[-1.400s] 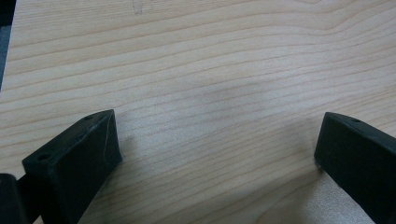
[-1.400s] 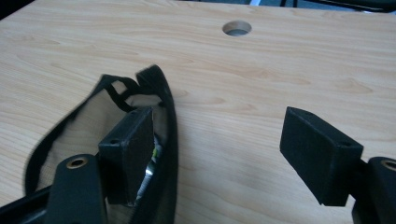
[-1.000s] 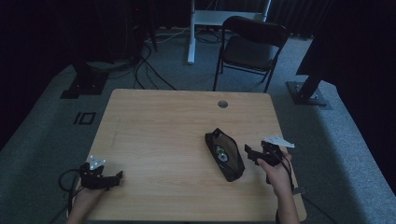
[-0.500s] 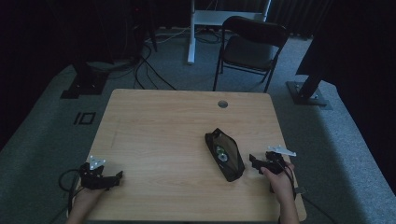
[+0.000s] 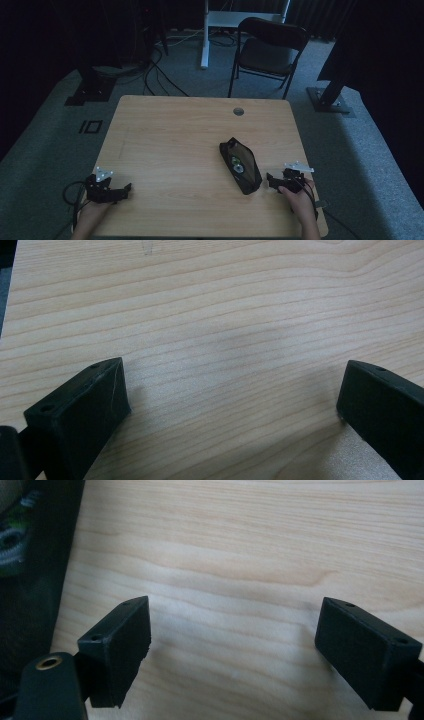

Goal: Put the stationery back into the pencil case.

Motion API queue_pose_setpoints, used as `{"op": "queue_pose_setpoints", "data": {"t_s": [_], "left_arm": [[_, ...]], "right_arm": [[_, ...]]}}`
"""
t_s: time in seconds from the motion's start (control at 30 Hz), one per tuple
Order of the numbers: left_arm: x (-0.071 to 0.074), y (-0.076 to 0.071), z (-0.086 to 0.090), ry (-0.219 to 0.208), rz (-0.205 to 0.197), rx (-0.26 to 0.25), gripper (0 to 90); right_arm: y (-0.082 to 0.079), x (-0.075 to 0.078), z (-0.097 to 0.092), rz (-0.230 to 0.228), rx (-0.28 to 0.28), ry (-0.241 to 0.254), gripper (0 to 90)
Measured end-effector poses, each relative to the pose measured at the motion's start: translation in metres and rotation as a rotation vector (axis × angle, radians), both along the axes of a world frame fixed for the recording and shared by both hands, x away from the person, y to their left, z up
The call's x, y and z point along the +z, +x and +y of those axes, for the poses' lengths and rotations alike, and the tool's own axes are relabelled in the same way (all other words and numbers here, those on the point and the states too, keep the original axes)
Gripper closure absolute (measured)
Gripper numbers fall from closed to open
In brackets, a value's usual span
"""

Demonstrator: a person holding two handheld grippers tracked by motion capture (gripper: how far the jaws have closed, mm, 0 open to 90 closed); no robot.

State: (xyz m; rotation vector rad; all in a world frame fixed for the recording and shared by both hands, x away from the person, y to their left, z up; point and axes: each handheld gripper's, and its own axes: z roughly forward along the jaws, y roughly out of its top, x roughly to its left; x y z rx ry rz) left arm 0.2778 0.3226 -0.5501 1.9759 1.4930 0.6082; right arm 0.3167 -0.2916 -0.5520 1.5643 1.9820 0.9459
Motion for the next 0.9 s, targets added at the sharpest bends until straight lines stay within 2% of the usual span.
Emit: {"op": "queue_pose_setpoints", "data": {"t_s": [0.17, 0.27, 0.9], "left_arm": [[0.0, 0.0, 0.0, 0.0, 0.0, 0.0, 0.2], [0.0, 0.0, 0.0, 0.0, 0.0, 0.0, 0.2], [0.0, 0.0, 0.0001, 0.001, 0.0, 0.0, 0.2]], "right_arm": [[-0.0048, -0.0005, 0.0012, 0.001, 0.025, -0.044, 13.7], [-0.0057, -0.0008, 0.0023, 0.003, 0.015, -0.064, 12.9], [-0.0041, -0.0009, 0.0028, 0.005, 0.017, -0.064, 12.3]]}}
